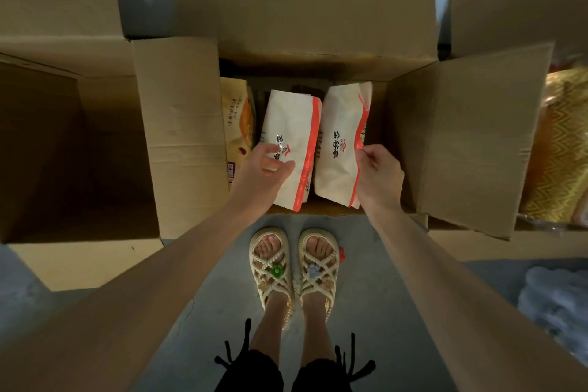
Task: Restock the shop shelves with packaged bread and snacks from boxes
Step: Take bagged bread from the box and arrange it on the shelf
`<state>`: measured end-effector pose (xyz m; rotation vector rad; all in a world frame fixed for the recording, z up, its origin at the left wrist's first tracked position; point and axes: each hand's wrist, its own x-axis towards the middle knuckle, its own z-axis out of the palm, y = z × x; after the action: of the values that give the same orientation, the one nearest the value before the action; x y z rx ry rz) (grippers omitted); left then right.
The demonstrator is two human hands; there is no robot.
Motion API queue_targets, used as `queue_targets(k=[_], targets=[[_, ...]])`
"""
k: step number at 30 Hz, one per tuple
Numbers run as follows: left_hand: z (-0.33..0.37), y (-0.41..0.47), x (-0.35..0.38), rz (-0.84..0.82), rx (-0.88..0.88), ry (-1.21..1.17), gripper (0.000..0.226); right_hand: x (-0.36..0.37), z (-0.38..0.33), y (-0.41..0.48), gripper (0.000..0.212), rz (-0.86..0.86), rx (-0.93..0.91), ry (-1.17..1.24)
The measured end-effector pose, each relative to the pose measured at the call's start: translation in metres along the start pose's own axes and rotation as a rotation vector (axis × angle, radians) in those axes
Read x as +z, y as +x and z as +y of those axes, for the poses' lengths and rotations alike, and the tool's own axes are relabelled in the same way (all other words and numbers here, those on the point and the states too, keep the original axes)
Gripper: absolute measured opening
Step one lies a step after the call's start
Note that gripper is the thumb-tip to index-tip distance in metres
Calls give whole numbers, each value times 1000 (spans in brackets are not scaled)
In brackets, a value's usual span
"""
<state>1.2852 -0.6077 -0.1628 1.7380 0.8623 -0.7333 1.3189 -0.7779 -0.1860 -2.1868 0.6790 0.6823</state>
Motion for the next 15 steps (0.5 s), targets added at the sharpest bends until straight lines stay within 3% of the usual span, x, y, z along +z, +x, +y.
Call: queue_targets(k=[4, 15], targets=[[5, -10, -4, -7, 12, -19, 28, -11, -2, -7, 18, 9, 31, 35], [44, -74, -14, -6, 73, -36, 41, -83, -38, -60, 13, -9, -12, 71]])
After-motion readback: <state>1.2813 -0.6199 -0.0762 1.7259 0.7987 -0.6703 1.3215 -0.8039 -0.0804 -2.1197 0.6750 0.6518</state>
